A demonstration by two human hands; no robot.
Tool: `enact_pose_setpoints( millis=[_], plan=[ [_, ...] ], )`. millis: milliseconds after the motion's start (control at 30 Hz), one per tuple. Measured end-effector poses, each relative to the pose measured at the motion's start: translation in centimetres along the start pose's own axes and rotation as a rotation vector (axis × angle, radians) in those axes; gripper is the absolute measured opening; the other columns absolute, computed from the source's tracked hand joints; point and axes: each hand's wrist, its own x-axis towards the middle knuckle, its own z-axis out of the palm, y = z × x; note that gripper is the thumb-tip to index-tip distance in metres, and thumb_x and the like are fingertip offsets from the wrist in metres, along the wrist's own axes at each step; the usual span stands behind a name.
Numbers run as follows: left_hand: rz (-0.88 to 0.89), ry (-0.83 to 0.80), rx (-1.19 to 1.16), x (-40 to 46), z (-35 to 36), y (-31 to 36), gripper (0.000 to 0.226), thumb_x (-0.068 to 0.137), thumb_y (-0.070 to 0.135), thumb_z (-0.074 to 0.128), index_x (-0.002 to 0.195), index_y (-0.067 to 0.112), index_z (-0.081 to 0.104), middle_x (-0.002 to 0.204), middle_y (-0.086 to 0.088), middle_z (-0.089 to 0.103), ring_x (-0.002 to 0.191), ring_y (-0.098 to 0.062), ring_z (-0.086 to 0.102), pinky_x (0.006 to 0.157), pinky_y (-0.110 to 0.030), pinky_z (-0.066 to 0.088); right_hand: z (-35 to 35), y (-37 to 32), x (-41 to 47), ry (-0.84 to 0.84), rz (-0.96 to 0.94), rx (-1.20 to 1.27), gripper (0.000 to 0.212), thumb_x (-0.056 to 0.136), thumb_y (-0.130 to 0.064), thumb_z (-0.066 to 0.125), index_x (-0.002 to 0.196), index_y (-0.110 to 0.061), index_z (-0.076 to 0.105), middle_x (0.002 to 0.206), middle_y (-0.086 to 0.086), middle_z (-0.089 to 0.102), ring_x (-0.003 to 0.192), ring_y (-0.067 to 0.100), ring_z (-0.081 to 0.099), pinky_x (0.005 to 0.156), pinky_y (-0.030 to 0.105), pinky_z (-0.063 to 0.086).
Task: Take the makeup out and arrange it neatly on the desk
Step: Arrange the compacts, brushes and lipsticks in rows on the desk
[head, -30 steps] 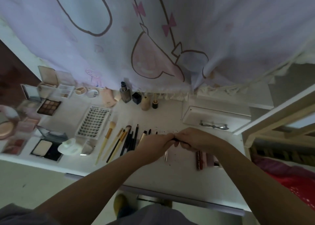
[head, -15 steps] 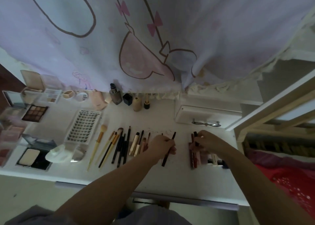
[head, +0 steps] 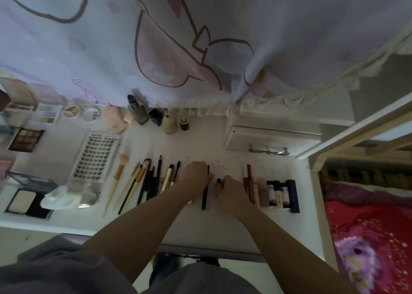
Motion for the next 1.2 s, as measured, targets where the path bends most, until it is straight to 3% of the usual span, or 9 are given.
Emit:
enact_pose_setpoints(
  millis=[100, 333, 467, 600, 767, 933, 1067, 1200],
  plan=[
    [0.006, -0.004, 0.014, 0.4, -0.5, -0.9, 0.035, 0.096, 0.034, 0.048, 0.089, 0.002, 0.06, 0.093, -0.014, 0.065, 0.083, -0.024, 0.061, 0.064, -0.03, 0.045, 1.1, -1.0, 0.5, 0.012, -0.014, -0.047, 0.026, 0.1, -0.036, 0.035, 0.091, -0.012, 0.043, 0.101, 0.011, 0.061, 0.092, 0.027, 0.059, 0.065, 0.028, 0.035],
    [0.049, 0.072, -0.013, 0.1, -2.2, -1.9, 0.037, 0.098, 0.036, 0.041, 0.09, 0.005, 0.057, 0.093, -0.011, 0.062, 0.086, -0.025, 0.06, 0.067, -0.031, 0.044, 1.7, -2.5, 0.7, -0.014, -0.012, -0.044, 0.028, 0.099, -0.036, 0.035, 0.084, -0.014, 0.044, 0.089, 0.006, 0.054, 0.079, 0.021, 0.051, 0.069, 0.029, 0.041],
    [0.137, 0.104, -0.007, -0.2, -2.0, -0.2, 0.034, 0.099, 0.037, 0.038, 0.082, 0.011, 0.053, 0.092, -0.01, 0.063, 0.077, -0.022, 0.055, 0.065, -0.029, 0.042, -2.5, -0.5, 0.6, 0.136, -0.003, -0.096, 0.031, 0.099, -0.031, 0.036, 0.1, -0.007, 0.056, 0.098, 0.01, 0.064, 0.084, 0.023, 0.058, 0.071, 0.028, 0.041],
    [0.221, 0.05, -0.057, -0.9, 0.2, 3.9, 0.035, 0.099, 0.035, 0.036, 0.099, 0.006, 0.056, 0.102, -0.014, 0.063, 0.093, -0.03, 0.06, 0.075, -0.033, 0.046, -7.5, 2.7, 1.5, 0.23, 0.044, -0.055, 0.023, 0.096, -0.023, 0.042, 0.097, -0.007, 0.059, 0.096, 0.01, 0.064, 0.082, 0.021, 0.056, 0.071, 0.028, 0.043],
    [0.098, -0.062, -0.106, -0.4, 3.2, 7.8, 0.039, 0.099, 0.038, 0.031, 0.108, 0.007, 0.054, 0.112, -0.012, 0.061, 0.103, -0.029, 0.058, 0.076, -0.031, 0.042, -8.5, 3.8, 3.8, 0.155, 0.013, -0.146, 0.025, 0.093, -0.018, 0.043, 0.087, -0.005, 0.063, 0.086, 0.009, 0.064, 0.077, 0.021, 0.058, 0.065, 0.028, 0.043],
    [0.01, -0.036, -0.162, -0.1, 3.7, 8.6, 0.034, 0.097, 0.034, 0.036, 0.1, 0.008, 0.057, 0.106, -0.011, 0.064, 0.097, -0.027, 0.061, 0.075, -0.031, 0.047, -8.0, 3.6, 4.6, 0.121, -0.048, -0.213, 0.037, 0.094, -0.023, 0.045, 0.058, -0.015, 0.045, 0.061, 0.0, 0.047, 0.066, 0.019, 0.051, 0.054, 0.027, 0.032],
    [-0.013, 0.02, -0.182, -0.8, 3.6, 8.6, 0.035, 0.097, 0.035, 0.034, 0.103, 0.007, 0.055, 0.106, -0.012, 0.063, 0.097, -0.027, 0.06, 0.077, -0.033, 0.046, -8.1, 3.3, 4.6, 0.071, -0.071, -0.221, 0.042, 0.095, -0.033, 0.045, 0.059, -0.013, 0.047, 0.06, 0.002, 0.048, 0.066, 0.021, 0.053, 0.061, 0.028, 0.038],
    [0.019, 0.066, -0.175, -1.9, 3.6, 8.1, 0.035, 0.097, 0.04, 0.036, 0.102, 0.009, 0.051, 0.102, -0.012, 0.063, 0.093, -0.03, 0.061, 0.074, -0.033, 0.045, -8.7, 2.8, 4.3, -0.01, -0.086, -0.174, 0.046, 0.094, -0.04, 0.047, 0.058, -0.012, 0.05, 0.056, 0.002, 0.049, 0.053, 0.015, 0.047, 0.05, 0.025, 0.031]
  ],
)
